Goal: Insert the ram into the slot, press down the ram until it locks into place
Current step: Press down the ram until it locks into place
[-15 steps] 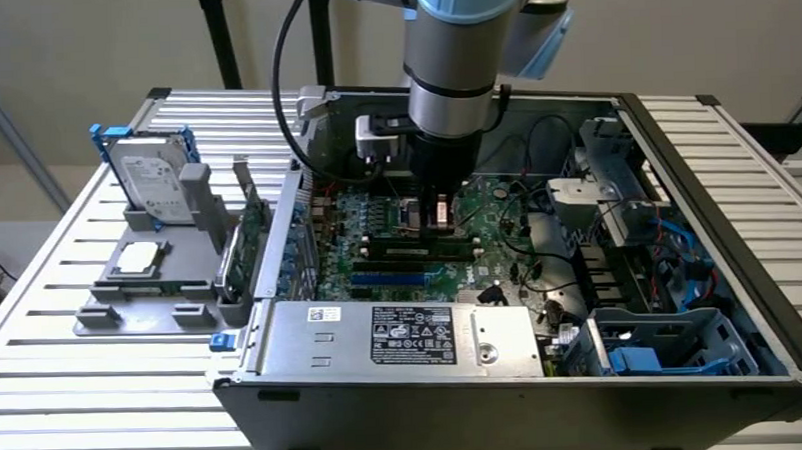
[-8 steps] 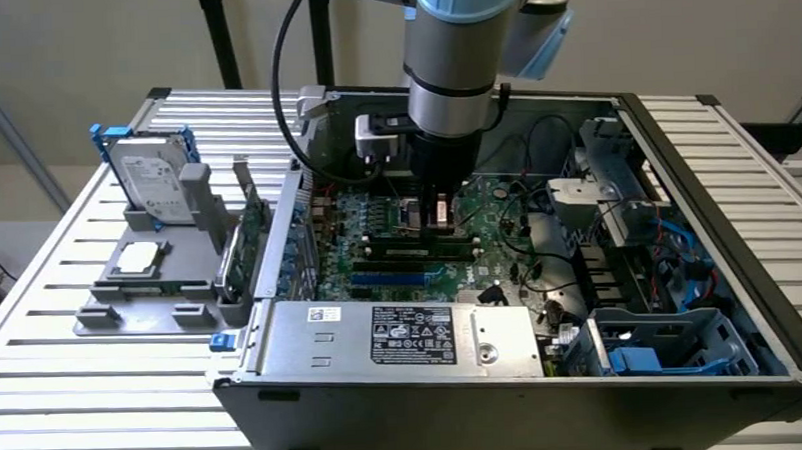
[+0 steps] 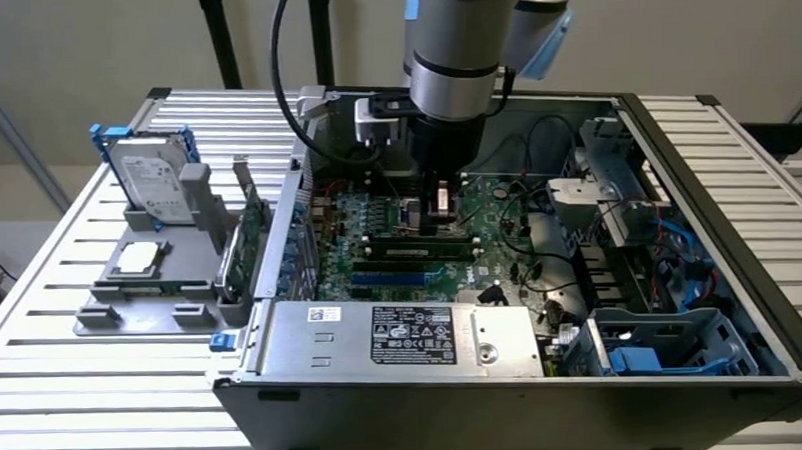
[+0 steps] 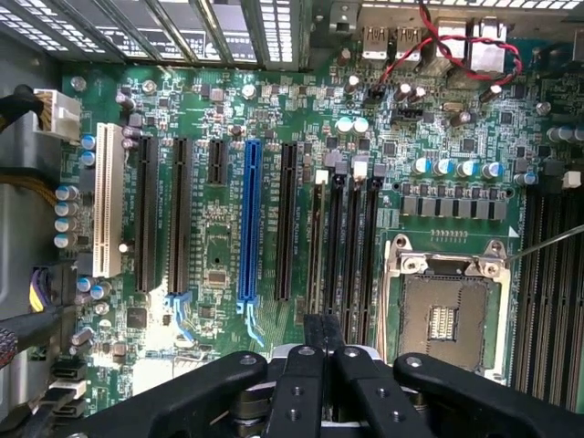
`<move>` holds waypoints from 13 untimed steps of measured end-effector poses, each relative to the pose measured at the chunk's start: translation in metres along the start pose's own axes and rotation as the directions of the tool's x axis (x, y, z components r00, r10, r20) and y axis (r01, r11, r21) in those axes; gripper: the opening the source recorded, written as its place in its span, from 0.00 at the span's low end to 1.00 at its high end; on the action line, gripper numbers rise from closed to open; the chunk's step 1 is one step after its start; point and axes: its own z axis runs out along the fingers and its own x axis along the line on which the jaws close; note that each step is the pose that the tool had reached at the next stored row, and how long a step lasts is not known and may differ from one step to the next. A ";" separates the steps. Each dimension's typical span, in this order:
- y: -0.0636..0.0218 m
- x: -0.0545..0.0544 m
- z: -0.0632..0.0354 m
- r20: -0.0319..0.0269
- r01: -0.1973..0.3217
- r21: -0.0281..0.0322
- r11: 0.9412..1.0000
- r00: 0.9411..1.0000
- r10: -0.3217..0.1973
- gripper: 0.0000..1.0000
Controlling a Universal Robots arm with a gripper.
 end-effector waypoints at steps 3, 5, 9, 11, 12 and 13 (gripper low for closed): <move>-0.0001 0.000 -0.0001 0.001 0.000 0.000 1.000 1.000 0.000 0.11; -0.0001 0.000 -0.0001 0.002 0.000 0.000 1.000 1.000 0.000 0.11; -0.0001 0.000 -0.0001 0.004 0.000 0.000 1.000 1.000 0.000 0.11; -0.0002 0.000 -0.0001 0.005 0.000 0.000 1.000 1.000 0.000 0.11; -0.0002 0.000 -0.0001 0.005 0.000 0.000 1.000 1.000 0.000 0.11; -0.0002 0.000 -0.0001 0.006 0.000 0.000 1.000 1.000 0.000 0.11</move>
